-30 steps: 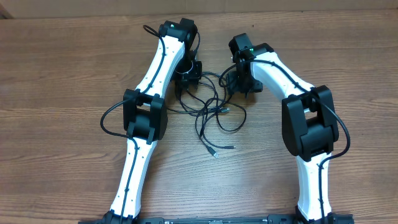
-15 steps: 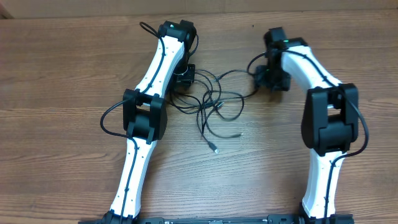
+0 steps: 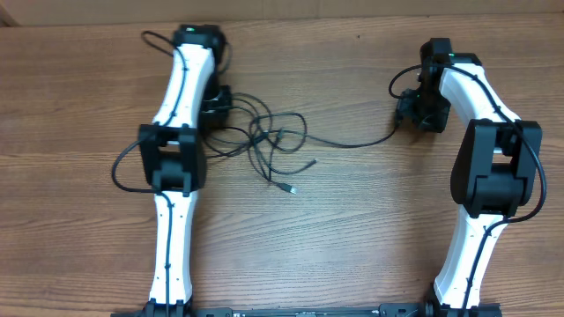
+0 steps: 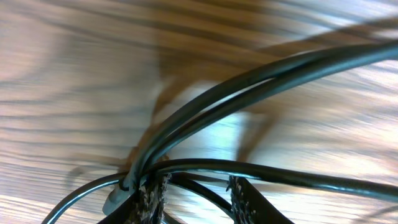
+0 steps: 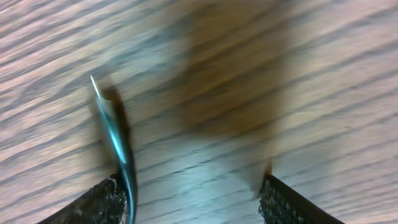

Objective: Untangle cables

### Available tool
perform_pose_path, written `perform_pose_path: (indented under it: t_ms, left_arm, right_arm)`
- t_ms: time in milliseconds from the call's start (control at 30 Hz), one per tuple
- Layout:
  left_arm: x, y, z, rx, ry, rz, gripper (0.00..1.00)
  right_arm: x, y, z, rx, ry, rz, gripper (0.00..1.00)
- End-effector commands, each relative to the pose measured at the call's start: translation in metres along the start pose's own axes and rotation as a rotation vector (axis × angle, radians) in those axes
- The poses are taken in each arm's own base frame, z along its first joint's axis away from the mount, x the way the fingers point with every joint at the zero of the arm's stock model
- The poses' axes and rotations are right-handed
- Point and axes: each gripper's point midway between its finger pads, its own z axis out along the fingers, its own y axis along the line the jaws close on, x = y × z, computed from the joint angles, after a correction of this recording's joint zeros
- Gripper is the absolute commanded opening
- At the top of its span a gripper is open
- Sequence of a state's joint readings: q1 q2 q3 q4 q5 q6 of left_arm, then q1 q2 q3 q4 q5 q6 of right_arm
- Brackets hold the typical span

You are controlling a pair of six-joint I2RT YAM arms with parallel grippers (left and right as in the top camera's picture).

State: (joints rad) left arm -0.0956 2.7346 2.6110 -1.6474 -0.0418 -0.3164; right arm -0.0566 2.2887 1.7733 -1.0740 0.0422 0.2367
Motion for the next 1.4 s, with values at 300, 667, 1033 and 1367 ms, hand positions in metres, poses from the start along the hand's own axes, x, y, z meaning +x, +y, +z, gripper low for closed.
perform_pose_path:
  t_ms: [300,667,1033,1367]
  left_arm:
    - [-0.004,-0.018,-0.018,0.215,-0.006,0.056,0.34]
    - [-0.006,-0.017,-0.151,0.329,-0.329,0.057,0.38]
    - [0.014,-0.049,-0.101,0.274,-0.159,0.116,0.34]
    - [0.024,-0.088,-0.038,0.204,-0.036,0.180,0.36]
  right_arm:
    - [0.019,-0.028,0.043,0.065,0.126,0.113,0.66]
    - [-0.019,0.025,-0.076,-0.226,0.038,0.028,0.77]
    - [0.007,0.046,-0.066,-0.332,0.149,0.028,0.89]
    - [0.017,0.047,-0.058,-0.318,0.184,0.024,0.93]
